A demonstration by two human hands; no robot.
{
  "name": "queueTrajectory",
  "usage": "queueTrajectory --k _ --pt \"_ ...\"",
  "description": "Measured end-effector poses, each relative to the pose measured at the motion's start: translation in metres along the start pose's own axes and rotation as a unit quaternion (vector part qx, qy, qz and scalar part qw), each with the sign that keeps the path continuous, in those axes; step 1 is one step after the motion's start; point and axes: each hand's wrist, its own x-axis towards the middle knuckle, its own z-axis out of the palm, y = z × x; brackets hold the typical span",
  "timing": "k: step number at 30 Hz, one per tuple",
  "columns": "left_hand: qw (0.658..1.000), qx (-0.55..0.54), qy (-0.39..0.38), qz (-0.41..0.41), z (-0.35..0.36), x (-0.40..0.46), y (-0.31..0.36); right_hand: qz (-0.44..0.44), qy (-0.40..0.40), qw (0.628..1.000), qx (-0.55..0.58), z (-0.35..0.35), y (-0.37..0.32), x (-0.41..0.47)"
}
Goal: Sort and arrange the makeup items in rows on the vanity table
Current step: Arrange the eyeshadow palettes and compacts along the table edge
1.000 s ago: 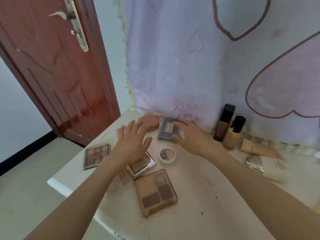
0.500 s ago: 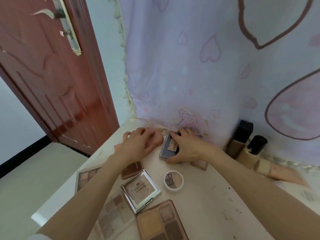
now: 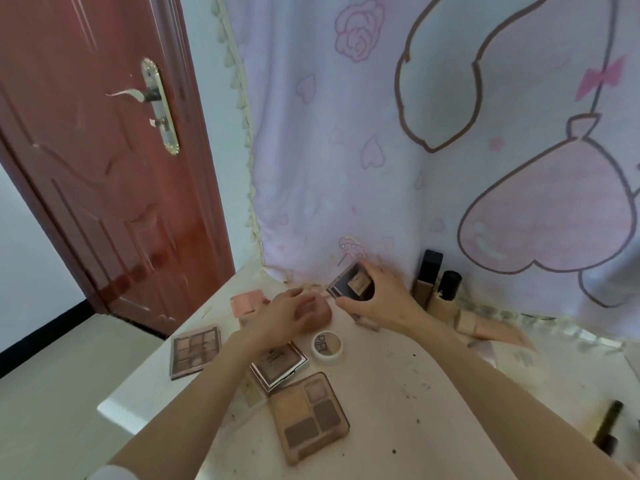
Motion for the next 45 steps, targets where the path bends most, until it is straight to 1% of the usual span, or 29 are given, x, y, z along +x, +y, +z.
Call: queueTrajectory --k 2,3,4,5,6,8,11,14,16,18,19,20,21,23,24,26,28,30,32,34,36,37,38,41,43,45 --pt "0.993 -0.106 0.054 -0.022 -0.013 -0.005 0.015 -0.006 0.006 0.999 0.052 -0.007 -0.004 -0.01" --pt "0.98 -0.182 0.077 -0.039 -0.02 -0.008 0.024 -0.012 0.013 0.997 0.077 -0.01 -0.008 -0.016" --pt "0.96 -0.263 0.081 -0.054 -0.029 -0.011 0.033 -0.018 0.021 0.995 0.101 -0.013 -0.011 -0.021" --pt "0.938 -0.334 0.066 -0.058 -0.036 -0.016 0.041 -0.022 0.028 0.992 0.121 -0.015 -0.016 -0.026" --pt "0.923 -0.379 0.047 -0.052 -0.043 -0.02 0.048 -0.026 0.036 0.989 0.138 -0.017 -0.02 -0.031" --pt "0.905 -0.424 0.019 -0.029 -0.055 -0.031 0.06 -0.033 0.051 0.986 0.155 -0.02 -0.028 -0.038" --pt "0.887 -0.462 -0.005 0.007 -0.069 -0.046 0.075 -0.049 0.065 0.982 0.171 -0.025 -0.04 -0.05" --pt "0.895 -0.443 0.0 0.045 -0.08 -0.061 0.085 -0.079 0.074 0.973 0.204 -0.029 -0.054 -0.064" --pt "0.906 -0.418 0.035 0.057 -0.087 -0.072 0.09 -0.099 0.077 0.969 0.212 -0.032 -0.062 -0.072" --pt "0.937 -0.332 0.092 0.061 -0.092 -0.082 0.093 -0.108 0.084 0.968 0.21 -0.037 -0.068 -0.079" --pt "0.95 -0.282 0.124 0.06 -0.094 -0.087 0.093 -0.109 0.086 0.962 0.237 -0.039 -0.071 -0.083" --pt "0.956 -0.243 0.153 0.063 -0.095 -0.093 0.094 -0.094 0.083 0.949 0.289 -0.04 -0.075 -0.088" --pt "0.958 -0.21 0.181 0.07 -0.095 -0.097 0.095 -0.067 0.078 0.928 0.359 -0.042 -0.079 -0.092" --pt "0.956 -0.151 0.232 0.097 -0.095 -0.107 0.097 0.001 0.059 0.866 0.497 -0.044 -0.084 -0.097" --pt "0.954 -0.127 0.248 0.111 -0.094 -0.111 0.099 0.019 0.044 0.844 0.534 -0.045 -0.085 -0.097" --pt "0.95 -0.085 0.269 0.135 -0.092 -0.12 0.103 0.022 0.022 0.815 0.579 -0.046 -0.092 -0.102" --pt "0.945 -0.05 0.288 0.15 -0.093 -0.128 0.104 0.01 0.026 0.784 0.62 -0.049 -0.099 -0.105" --pt "0.942 -0.03 0.284 0.177 -0.098 -0.136 0.102 -0.013 0.032 0.767 0.641 -0.051 -0.105 -0.106" --pt "0.946 -0.059 0.249 0.197 -0.105 -0.14 0.1 -0.033 0.037 0.767 0.64 -0.053 -0.109 -0.109" --pt "0.953 -0.144 0.2 0.178 -0.113 -0.139 0.099 -0.047 0.046 0.776 0.628 -0.051 -0.113 -0.109" --pt "0.946 -0.223 0.174 0.156 -0.121 -0.136 0.099 -0.061 0.039 0.791 0.607 -0.048 -0.117 -0.111" --pt "0.943 -0.242 0.166 0.156 -0.124 -0.135 0.098 -0.071 0.032 0.796 0.6 -0.047 -0.119 -0.112" --pt "0.945 -0.235 0.158 0.162 -0.126 -0.134 0.097 -0.081 0.023 0.799 0.596 -0.046 -0.119 -0.112" --pt "0.963 -0.162 0.123 0.177 -0.131 -0.136 0.092 -0.098 -0.01 0.803 0.587 -0.045 -0.116 -0.112" --pt "0.963 -0.173 0.103 0.177 -0.133 -0.138 0.091 -0.11 -0.023 0.807 0.579 -0.045 -0.114 -0.11" --pt "0.966 -0.165 0.098 0.172 -0.131 -0.136 0.092 -0.107 -0.018 0.815 0.569 -0.044 -0.112 -0.11"
